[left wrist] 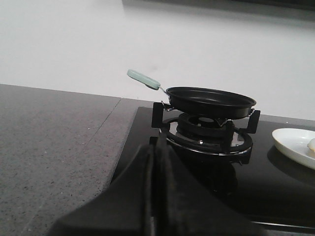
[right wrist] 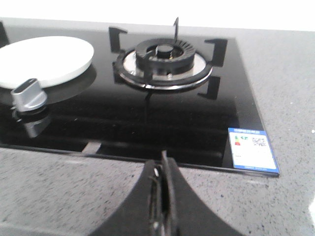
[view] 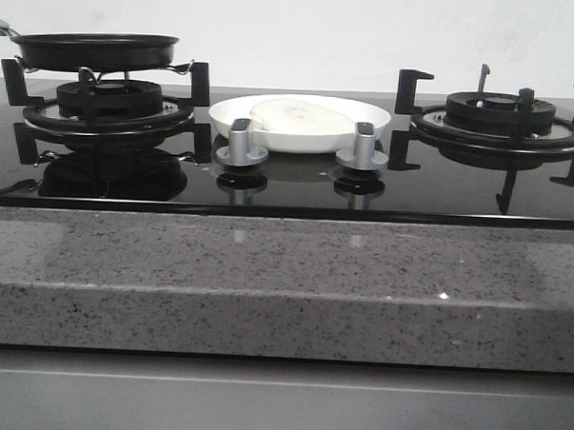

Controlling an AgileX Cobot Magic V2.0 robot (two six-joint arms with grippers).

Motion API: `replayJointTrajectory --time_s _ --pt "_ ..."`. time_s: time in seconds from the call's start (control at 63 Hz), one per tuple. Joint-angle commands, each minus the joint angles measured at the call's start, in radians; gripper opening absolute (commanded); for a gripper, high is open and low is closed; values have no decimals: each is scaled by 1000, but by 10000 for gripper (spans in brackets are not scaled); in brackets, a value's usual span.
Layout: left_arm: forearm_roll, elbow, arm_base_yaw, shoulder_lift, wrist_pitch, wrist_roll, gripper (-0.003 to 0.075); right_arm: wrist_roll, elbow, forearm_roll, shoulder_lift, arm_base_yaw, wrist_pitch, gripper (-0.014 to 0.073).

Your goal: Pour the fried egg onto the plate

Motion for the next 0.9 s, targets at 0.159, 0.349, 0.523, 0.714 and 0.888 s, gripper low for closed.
replayJointTrajectory --time_s 0.159,0.349,0.523,0.714,0.888 --pt "1 6 1 -18 -79 -7 -20 -9 207 -5 -101 -7 -389 -118" --pt "1 6 1 -18 -79 -7 -20 -9 278 -6 -139 -16 -448 -118" --pt "1 6 1 -18 -79 -7 -20 -9 278 -6 -138 -17 -431 -118" --pt "1 6 1 -18 -79 -7 -20 -9 278 -6 -138 -17 -426 -118" --pt "1 6 1 -18 -79 -7 -20 -8 278 -6 -138 -17 -445 -118"
